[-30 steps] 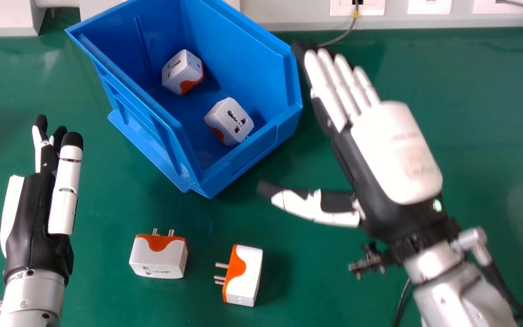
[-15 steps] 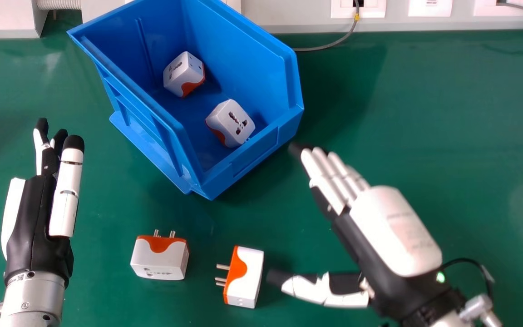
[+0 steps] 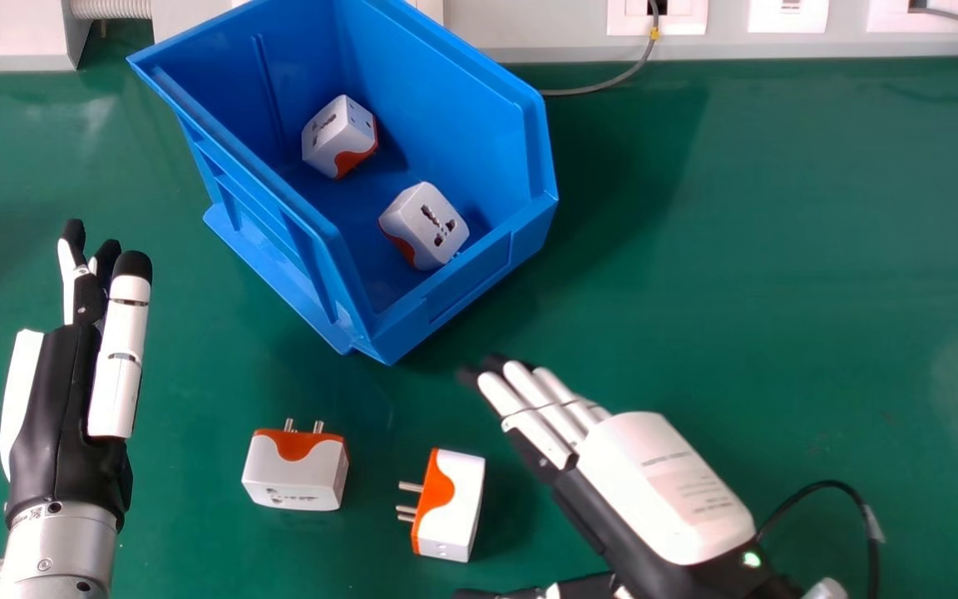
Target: Pick all objects and put in blue box
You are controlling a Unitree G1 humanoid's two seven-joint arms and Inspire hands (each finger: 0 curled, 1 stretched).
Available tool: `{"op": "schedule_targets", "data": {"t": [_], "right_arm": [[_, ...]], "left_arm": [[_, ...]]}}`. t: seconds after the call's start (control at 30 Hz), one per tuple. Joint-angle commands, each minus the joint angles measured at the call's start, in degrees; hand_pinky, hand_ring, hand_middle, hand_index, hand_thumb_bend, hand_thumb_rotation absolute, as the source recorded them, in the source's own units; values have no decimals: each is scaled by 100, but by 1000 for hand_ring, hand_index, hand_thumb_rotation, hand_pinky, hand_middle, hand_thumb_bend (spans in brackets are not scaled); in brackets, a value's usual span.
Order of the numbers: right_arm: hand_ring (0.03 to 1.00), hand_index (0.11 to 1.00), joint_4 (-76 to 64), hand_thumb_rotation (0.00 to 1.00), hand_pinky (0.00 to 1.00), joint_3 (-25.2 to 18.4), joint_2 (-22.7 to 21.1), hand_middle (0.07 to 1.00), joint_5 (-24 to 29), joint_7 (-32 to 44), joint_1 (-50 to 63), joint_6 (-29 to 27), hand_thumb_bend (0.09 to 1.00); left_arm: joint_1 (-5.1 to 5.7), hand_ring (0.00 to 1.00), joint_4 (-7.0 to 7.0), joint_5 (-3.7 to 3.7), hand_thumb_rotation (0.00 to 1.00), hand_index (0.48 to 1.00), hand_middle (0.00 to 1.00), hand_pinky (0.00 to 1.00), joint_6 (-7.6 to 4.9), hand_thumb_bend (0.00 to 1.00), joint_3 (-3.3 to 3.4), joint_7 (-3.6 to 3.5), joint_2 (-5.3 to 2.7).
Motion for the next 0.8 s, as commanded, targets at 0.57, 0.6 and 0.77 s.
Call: {"op": "schedule_targets", "data": {"t": [0.57, 0.6, 0.77], "right_arm": [[955, 937, 1504, 533, 869, 678, 611, 975, -450, 367, -1368, 608, 406], [951, 932, 1545, 533, 862, 700, 622, 973, -457, 402, -1408, 647, 401], [945, 927, 1775, 535, 852, 839, 759, 971, -493, 564, -1631, 932, 395]], "left_arm": [[-73, 1000, -190, -41, 1000, 1000, 1000, 1000, -28, 379, 24, -46, 54], [-69, 1000, -194, -46, 1000, 1000, 1000, 1000, -31, 381, 32, -56, 62], [-72, 1000, -269, -81, 1000, 1000, 1000, 1000, 49, 385, 67, -79, 80]]}}
